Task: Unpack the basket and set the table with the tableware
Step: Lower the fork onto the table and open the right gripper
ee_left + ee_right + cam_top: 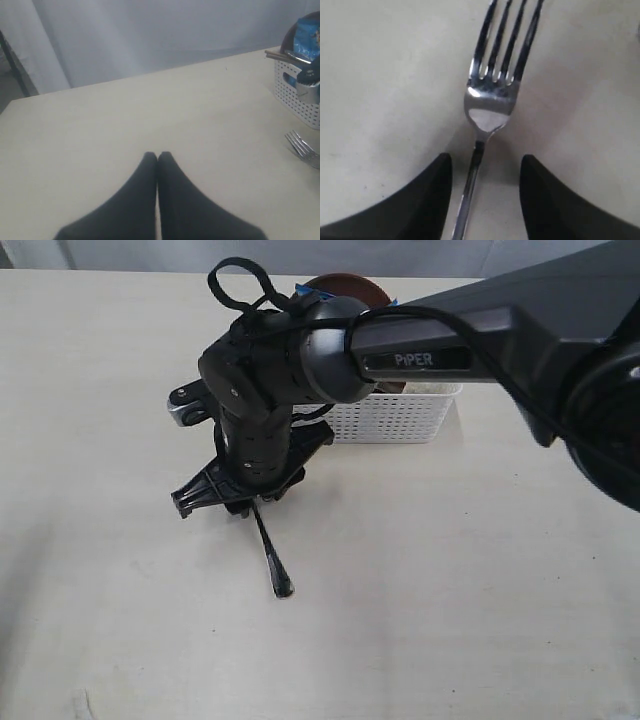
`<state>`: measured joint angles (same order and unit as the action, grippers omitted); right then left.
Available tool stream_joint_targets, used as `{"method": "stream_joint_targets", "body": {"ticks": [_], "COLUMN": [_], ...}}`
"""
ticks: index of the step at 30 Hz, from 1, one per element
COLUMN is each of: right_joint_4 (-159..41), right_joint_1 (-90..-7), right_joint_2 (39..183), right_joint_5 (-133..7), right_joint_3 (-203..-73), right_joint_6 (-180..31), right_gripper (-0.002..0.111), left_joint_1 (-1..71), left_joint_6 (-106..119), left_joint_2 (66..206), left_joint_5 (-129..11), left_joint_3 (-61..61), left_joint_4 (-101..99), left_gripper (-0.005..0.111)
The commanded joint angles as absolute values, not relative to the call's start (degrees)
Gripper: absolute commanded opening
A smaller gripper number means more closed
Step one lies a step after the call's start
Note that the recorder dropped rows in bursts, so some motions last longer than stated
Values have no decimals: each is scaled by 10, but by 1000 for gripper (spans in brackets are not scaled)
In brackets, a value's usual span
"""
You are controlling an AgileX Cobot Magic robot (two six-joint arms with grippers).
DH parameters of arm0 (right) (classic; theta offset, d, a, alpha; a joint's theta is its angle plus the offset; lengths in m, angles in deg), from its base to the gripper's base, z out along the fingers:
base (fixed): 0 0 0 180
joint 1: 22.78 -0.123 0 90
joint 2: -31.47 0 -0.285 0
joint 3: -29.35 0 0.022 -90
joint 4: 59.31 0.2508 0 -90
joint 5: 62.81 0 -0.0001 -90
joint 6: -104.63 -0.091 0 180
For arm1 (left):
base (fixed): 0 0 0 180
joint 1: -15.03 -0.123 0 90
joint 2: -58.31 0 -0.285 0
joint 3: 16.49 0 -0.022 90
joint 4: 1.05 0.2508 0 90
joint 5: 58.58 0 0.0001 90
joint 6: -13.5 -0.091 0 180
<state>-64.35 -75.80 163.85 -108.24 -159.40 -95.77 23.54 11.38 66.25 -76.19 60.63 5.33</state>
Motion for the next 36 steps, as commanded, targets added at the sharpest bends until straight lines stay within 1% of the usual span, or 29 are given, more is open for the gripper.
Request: {"method": "stream_joint_targets", "body": {"ticks": [1, 2, 5, 6, 11, 23, 26, 32, 33, 35, 36], "right_joint_4": [-650, -649, -632, -625, -581, -561, -568, -575, -575, -575, -572], "right_joint_1": [-755, -755, -755, -755, -755, -774, -788, -788, -788, -788, -788], "right_joint_2": [1645, 1645, 1645, 1645, 1645, 1641, 1639, 1641, 1641, 1641, 1640], "right_joint_5": [-1098, -1098, -1098, -1098, -1100, -1107, -1107, -1131, -1131, -1127, -1127], "right_joint_3": [-1600, -1600, -1600, -1600, -1600, -1600, -1600, -1600, -1600, -1600, -1600], "right_joint_6": [-963, -963, -963, -963, -996, -1216, -1226, -1226, -1226, -1226, -1225], "right_gripper": [36, 31, 9, -1, 0, 0, 0, 1, 5, 16, 33], "left_joint_1": [232, 232, 232, 232, 232, 232, 232, 232, 232, 232, 232], "left_joint_6": [116, 116, 116, 116, 116, 116, 116, 116, 116, 116, 116], "left_joint_2": [661, 661, 661, 661, 661, 661, 661, 661, 661, 661, 661], "left_joint_5": [-757, -757, -757, -757, -757, -757, -757, -757, -757, -757, -757], "left_joint_3": [607, 607, 607, 607, 607, 607, 607, 607, 607, 607, 607], "left_joint_4": [51, 51, 45, 45, 47, 47, 47, 47, 47, 47, 47], "left_gripper": [0, 0, 0, 0, 0, 0, 0, 0, 0, 0, 0]}}
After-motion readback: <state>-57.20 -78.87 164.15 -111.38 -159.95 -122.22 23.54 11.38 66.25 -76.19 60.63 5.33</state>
